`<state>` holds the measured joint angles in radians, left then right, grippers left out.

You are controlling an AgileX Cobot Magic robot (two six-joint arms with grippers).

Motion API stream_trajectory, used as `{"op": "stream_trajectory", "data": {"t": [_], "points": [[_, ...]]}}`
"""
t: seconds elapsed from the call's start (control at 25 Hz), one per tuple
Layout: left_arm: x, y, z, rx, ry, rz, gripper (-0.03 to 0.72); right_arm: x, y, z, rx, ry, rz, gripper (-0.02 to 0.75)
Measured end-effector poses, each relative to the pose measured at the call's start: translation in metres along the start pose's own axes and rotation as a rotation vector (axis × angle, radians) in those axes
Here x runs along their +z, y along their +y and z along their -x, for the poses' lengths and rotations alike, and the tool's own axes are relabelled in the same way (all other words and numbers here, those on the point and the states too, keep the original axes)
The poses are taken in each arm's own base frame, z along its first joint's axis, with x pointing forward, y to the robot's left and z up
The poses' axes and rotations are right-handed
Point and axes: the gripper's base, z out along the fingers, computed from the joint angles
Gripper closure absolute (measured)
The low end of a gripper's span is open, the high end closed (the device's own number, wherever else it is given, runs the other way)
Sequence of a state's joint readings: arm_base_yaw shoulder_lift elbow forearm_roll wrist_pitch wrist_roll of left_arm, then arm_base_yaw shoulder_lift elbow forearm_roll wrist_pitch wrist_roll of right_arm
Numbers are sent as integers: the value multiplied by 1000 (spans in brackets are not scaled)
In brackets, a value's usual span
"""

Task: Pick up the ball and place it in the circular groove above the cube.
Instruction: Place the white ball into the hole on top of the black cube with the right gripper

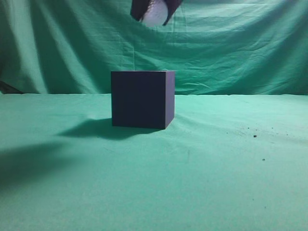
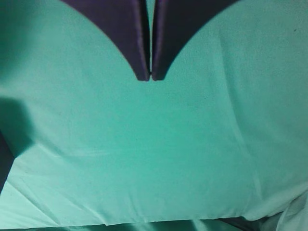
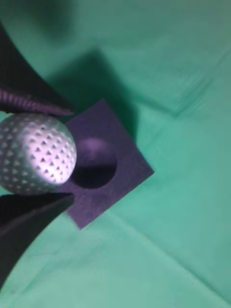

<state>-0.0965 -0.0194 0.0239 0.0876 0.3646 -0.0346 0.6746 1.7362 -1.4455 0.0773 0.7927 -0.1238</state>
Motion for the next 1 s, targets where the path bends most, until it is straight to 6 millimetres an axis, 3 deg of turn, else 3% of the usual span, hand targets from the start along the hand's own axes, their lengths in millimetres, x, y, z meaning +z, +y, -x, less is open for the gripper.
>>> {"op": "stream_trajectory", "data": {"t": [0.28,0.68,0.92,1.0], "points": [[0,0,0,0,0,0,688,35,3,0,-9,13,3,429],[0,0,0,0,0,0,688,62,0,-2,-36,15,-15,429],[0,0,0,0,0,0,688,62,0,-2,-38,13,-17,186],[0,0,0,0,0,0,688,59,0,2,-39,1,-18,181]]}}
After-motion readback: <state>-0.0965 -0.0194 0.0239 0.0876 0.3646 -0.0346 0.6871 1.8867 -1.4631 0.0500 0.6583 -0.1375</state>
